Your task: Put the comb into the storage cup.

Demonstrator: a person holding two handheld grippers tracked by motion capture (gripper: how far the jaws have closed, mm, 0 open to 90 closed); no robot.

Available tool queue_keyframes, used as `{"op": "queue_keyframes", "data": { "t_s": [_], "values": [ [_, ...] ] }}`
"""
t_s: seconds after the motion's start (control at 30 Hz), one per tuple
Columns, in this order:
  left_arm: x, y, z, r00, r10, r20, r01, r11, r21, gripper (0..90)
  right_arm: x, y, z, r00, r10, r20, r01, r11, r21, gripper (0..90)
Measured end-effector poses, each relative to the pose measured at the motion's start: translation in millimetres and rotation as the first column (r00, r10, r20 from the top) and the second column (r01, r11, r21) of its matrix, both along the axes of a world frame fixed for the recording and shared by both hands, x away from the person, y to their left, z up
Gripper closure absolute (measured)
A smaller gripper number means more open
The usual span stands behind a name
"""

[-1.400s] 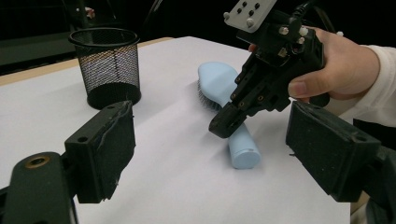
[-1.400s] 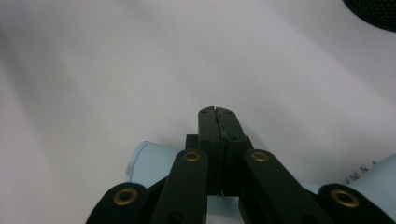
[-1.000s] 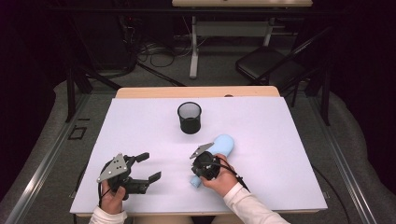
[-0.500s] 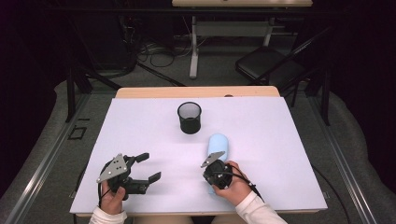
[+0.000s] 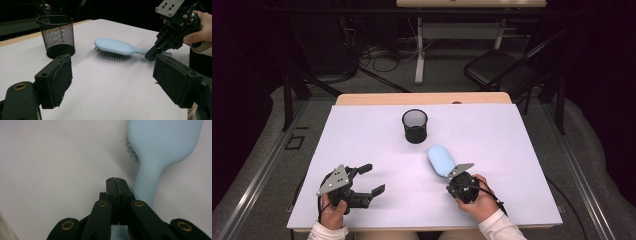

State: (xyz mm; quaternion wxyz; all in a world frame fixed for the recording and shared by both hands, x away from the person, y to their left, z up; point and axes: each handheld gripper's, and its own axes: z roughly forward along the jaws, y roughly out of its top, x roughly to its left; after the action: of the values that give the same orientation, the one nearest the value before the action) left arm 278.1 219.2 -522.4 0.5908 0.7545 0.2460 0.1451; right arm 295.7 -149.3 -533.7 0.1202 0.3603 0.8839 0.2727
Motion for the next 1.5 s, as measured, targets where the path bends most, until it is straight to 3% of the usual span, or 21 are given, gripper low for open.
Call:
{"op": "queue_keyframes", "data": {
  "t_s": [0.6, 1.13, 1.4, 1.5],
  "values": [
    [0.4, -0.3, -0.6, 1.0000, -0.005, 0.000, 0.005, 1.0000, -0.002, 15.5, 6.9, -20.7, 0.0, 0.9978, -0.066, 0.005, 0.066, 0.998, 0.023, 90.0],
    [1.3, -0.8, -1.4, 1.0000, -0.003, -0.005, 0.003, 1.0000, -0.003, 15.5, 7.4, -22.7, 0.2, 0.9985, -0.054, 0.008, 0.054, 0.998, 0.025, 88.4],
    [1.7, 0.2, -1.3, 1.0000, 0.002, -0.005, -0.002, 1.0000, -0.001, 15.5, 5.3, -21.0, 3.2, 0.9990, -0.045, 0.005, 0.045, 0.998, 0.048, 87.4],
    [2.2, 1.2, -1.5, 0.9999, 0.001, -0.010, -0.001, 1.0000, -0.008, 15.5, 3.4, -20.2, 7.5, 0.9992, -0.038, 0.007, 0.038, 0.996, 0.077, 85.9]
  ]
}}
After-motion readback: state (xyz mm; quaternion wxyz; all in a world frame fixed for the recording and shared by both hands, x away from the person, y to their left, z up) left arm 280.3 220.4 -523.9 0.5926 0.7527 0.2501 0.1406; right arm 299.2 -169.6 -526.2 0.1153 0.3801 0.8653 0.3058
